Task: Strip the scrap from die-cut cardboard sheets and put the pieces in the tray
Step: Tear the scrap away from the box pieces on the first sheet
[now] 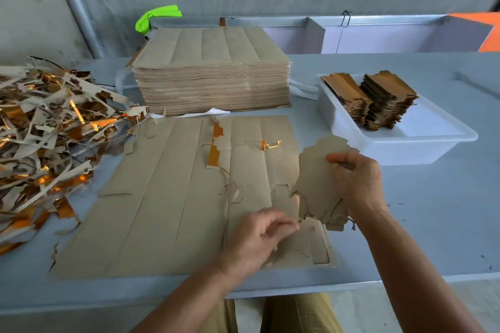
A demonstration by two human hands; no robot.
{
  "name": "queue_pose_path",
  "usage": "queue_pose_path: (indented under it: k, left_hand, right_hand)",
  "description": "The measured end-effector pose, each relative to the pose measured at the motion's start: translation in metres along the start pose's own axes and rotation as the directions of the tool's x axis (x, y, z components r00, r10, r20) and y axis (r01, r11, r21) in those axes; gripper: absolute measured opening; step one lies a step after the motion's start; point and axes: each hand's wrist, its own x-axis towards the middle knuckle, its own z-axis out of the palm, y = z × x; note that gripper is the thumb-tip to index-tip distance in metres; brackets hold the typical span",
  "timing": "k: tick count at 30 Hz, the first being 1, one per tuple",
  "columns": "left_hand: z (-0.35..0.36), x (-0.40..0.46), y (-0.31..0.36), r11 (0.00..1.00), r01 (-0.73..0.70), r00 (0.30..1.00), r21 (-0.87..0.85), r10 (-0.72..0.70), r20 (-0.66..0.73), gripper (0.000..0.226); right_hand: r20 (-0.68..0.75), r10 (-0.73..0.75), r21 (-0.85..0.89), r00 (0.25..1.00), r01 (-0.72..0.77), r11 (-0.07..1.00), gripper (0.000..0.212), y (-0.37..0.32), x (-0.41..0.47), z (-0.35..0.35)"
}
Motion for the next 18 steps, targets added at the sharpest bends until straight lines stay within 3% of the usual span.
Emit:
queue_pose_path:
  k: [3, 5, 8, 11, 13, 18]
  left_hand:
    - [-0.012, 0.002, 0.005, 0.912, 0.126, 0.984, -0.391, -0.166, -0.07, 0.014]
    - [-0.02, 0.009, 0.012, 0.743, 0.138, 0.942, -0.655, -0.302, -0.144, 0.013]
    - [-0.041, 0.026, 0.028, 0.619, 0.089, 0.885, -0.78, -0.408, -0.223, 0.022]
    - [-0.067, 0.043, 0.053, 0.541, -0.065, 0.909, -0.838, -0.314, -0.273, 0.029]
    - [-0.081, 0.049, 0.073, 0.491, -0.131, 0.931, -0.861, -0.237, -0.277, 0.028]
    - [-0.112, 0.058, 0.118, 0.314, -0.212, 0.962, -0.925, -0.102, -0.255, 0.03]
  right_hand:
    - [-0.001, 0.007, 0.031, 1.0, -0.007, 1.0, 0.024, -0.003, -0.003, 0.002]
    - [-0.014, -0.005, 0.068, 1.0, 0.006, 0.998, 0.025, -0.007, -0.007, 0.003]
    - [0.016, -0.031, 0.145, 0.999, 0.028, 0.989, 0.032, -0.013, -0.02, 0.012]
    - [0.178, 0.007, 0.213, 0.984, -0.046, 0.976, 0.035, -0.012, -0.042, 0.031]
    - [0.255, 0.022, 0.138, 0.967, -0.059, 0.989, 0.034, -0.004, -0.053, 0.04]
    - [0.25, -0.061, -0.103, 0.966, 0.09, 0.991, 0.033, 0.007, -0.054, 0.035]
